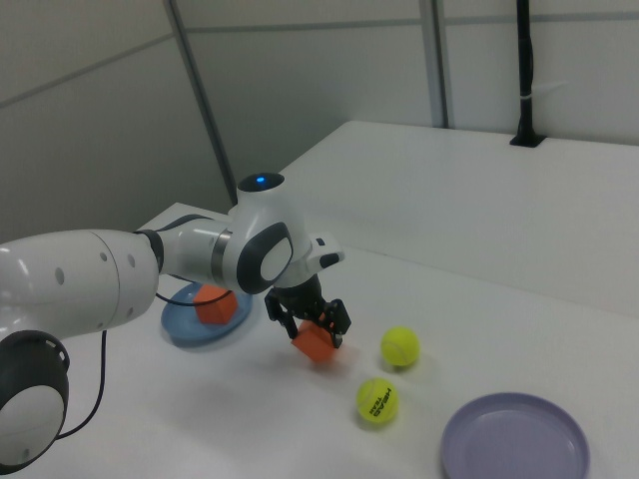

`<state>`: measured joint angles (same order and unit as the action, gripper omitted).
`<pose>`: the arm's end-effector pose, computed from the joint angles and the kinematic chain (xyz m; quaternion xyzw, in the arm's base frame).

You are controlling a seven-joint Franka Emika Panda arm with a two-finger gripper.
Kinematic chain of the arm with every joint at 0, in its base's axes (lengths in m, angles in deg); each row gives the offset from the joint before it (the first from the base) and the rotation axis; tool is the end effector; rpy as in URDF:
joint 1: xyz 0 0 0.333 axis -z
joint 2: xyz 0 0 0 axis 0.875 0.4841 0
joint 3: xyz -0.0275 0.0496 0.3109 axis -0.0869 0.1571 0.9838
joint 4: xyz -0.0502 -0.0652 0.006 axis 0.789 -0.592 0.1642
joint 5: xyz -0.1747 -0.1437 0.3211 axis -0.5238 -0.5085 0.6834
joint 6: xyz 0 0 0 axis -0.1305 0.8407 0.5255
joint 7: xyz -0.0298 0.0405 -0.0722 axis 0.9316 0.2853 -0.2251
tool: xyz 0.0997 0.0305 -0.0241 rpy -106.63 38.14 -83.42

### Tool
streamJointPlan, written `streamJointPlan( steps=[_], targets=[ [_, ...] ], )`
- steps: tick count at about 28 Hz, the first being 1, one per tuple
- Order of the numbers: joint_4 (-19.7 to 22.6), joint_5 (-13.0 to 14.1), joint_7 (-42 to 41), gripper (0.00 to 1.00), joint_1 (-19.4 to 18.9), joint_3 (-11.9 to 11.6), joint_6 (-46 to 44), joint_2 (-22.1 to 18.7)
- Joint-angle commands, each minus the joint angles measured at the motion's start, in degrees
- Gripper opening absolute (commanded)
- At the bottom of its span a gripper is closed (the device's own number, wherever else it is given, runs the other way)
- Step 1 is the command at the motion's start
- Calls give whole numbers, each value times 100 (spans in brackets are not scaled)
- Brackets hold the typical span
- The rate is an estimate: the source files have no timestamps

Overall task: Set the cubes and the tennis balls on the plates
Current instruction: 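Carry the second cube to the blue plate and stack it on the first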

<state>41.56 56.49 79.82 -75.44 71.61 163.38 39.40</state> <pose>0.6555 0.2252 0.3433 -0.9776 -0.2071 -0.0377 0.0095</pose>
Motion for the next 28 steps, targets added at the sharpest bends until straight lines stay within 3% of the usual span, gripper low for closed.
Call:
streamJointPlan(
  steps=[1, 12, 14, 18, 22, 24, 28],
  targets=[
    [10, 133, -241, 100, -2, -68, 128, 21],
    [36, 133, -179, 100, -64, -51, 497, 241],
    [36, 141, -171, 67, -64, -42, 515, 258],
    [28, 159, -135, 27, -55, -33, 506, 241],
    [19, 299, -135, 15, -55, -24, 489, 162],
    [10, 396, -144, 3, -64, -7, 462, -4],
    [10, 484, -66, 0, -90, 46, 436, -242]
  ],
)
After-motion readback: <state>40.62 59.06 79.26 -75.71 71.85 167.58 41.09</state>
